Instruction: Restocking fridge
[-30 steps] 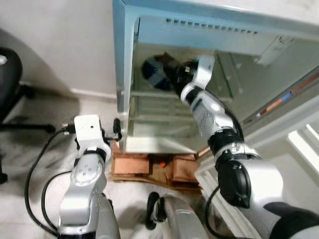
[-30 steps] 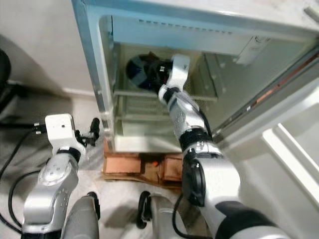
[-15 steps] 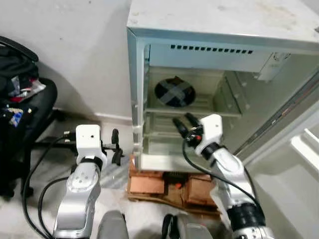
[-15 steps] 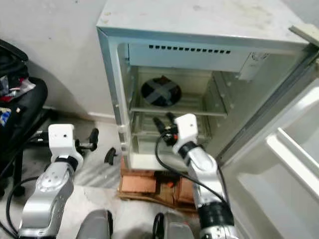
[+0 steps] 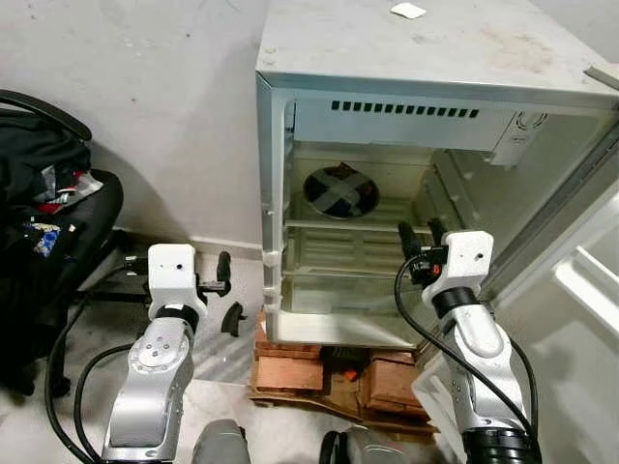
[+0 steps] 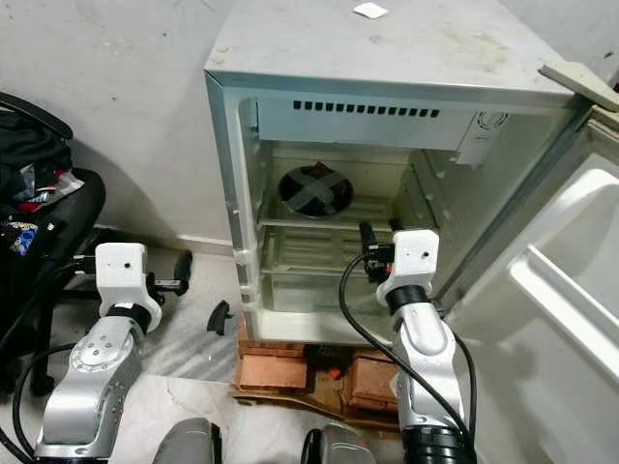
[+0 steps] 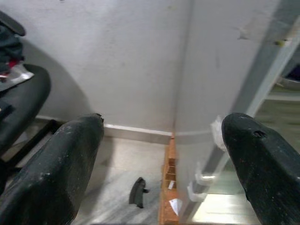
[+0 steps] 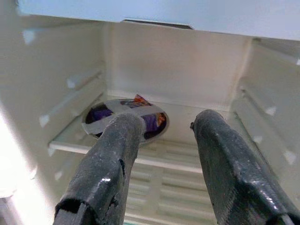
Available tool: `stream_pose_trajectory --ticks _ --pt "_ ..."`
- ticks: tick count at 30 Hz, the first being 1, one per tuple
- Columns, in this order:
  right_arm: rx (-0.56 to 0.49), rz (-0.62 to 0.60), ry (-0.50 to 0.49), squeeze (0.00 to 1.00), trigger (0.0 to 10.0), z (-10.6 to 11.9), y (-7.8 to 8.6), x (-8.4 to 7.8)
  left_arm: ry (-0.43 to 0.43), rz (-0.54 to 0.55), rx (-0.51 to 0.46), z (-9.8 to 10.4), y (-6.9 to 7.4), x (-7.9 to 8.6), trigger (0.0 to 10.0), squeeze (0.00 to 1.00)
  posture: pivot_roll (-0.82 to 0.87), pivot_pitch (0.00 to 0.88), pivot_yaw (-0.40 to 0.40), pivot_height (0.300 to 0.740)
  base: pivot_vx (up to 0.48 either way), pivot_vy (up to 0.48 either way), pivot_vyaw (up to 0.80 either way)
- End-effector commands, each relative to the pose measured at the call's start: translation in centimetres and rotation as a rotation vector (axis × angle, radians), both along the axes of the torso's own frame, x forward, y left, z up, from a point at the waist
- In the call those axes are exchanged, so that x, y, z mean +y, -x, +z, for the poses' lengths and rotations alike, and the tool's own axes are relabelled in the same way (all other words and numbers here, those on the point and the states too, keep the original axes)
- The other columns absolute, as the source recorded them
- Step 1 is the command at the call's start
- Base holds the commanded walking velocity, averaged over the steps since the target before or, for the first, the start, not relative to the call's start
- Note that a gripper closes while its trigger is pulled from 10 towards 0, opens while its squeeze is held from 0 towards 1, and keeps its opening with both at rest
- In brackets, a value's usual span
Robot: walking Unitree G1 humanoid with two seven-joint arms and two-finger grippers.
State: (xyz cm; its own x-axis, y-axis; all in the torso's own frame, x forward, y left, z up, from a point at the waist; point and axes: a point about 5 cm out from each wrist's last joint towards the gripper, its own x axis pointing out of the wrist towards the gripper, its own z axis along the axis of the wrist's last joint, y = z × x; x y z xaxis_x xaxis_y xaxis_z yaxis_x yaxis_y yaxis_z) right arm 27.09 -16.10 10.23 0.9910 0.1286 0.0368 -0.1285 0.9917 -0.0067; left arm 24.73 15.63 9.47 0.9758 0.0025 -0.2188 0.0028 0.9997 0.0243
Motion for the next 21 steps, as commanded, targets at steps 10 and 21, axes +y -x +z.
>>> stream_pose_trajectory --ticks 10,21 --pt "0.023 -0.007 -0.029 0.00 10.0 0.15 0.83 0.50 0.003 -0.029 0.010 -0.34 0.12 -0.27 10.0 0.00 0.05 0.058 -0.014 0.740 -0.285 0.000 0.00" --pt "0.028 -0.059 0.030 0.00 10.0 0.12 0.26 -0.01 -0.074 -0.047 -0.036 -0.12 -0.38 0.02 10.0 0.00 0.06 0.060 -0.024 0.740 -0.292 0.000 0.00"
